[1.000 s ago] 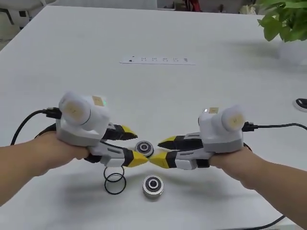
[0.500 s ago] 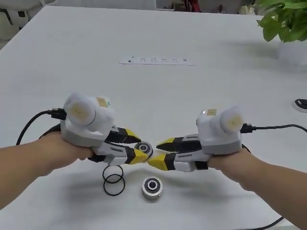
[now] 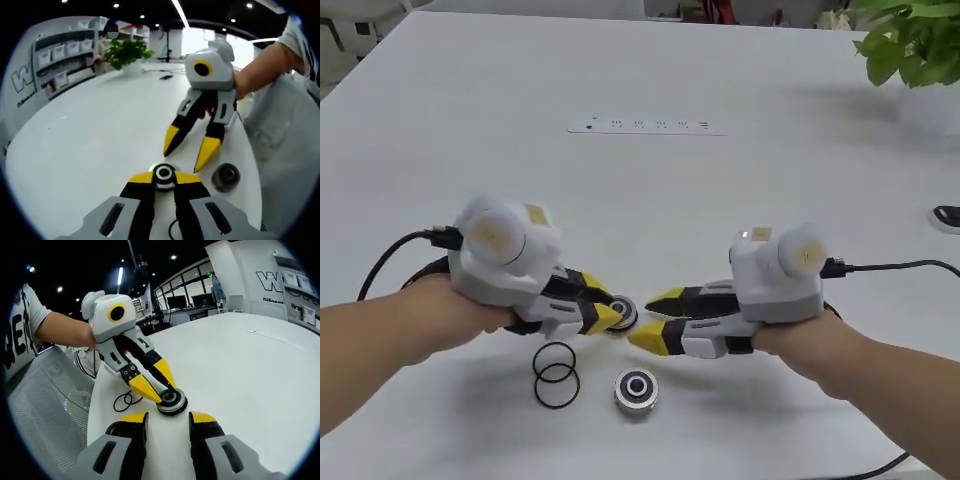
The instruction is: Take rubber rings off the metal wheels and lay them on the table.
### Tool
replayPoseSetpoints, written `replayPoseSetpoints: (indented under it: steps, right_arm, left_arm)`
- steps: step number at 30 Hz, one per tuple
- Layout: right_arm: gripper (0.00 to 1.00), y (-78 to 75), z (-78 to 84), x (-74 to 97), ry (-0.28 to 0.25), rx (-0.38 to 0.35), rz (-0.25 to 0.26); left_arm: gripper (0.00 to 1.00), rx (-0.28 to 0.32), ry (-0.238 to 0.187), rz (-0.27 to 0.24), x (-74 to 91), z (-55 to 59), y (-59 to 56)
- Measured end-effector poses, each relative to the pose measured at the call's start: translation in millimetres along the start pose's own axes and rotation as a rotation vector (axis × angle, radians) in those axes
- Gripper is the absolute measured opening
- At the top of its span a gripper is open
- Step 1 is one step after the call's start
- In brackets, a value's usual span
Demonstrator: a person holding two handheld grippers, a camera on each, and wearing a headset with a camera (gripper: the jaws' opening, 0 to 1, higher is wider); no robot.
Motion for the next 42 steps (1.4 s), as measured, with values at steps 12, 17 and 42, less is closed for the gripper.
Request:
replayPoseSetpoints:
  steps: [12,17,42]
  right_arm:
    - [0.3,-1.1,-3.2,-6.4,0.008,0.013,0.01]
    - [0.3,-0.4,-5.0,-12.2,0.019,0.027,0.007]
    - [0.19,-2.4,0.5,-10.9,0.038,0.001,0.027]
  left_arm:
    - [0.14,0.006,0.003,-0.025,-1.9,-1.2,-2.3]
    - [0.14,0.007,0.004,-0.035,-2.6,-1.7,-3.3]
    - [0.13,-0.001,-0.003,-0.04,-4.1,0.8,-1.1]
Point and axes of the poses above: the centre of the closed fingertips' face, and the gripper's own axes: x roughly backward along the fingers, y roughly to its left, z roughly out of its underside, the point moved 7 cm from there along x, roughly backward along the fingers, and after that the axes turned 11 degrees about x, right-handed, at the moved point
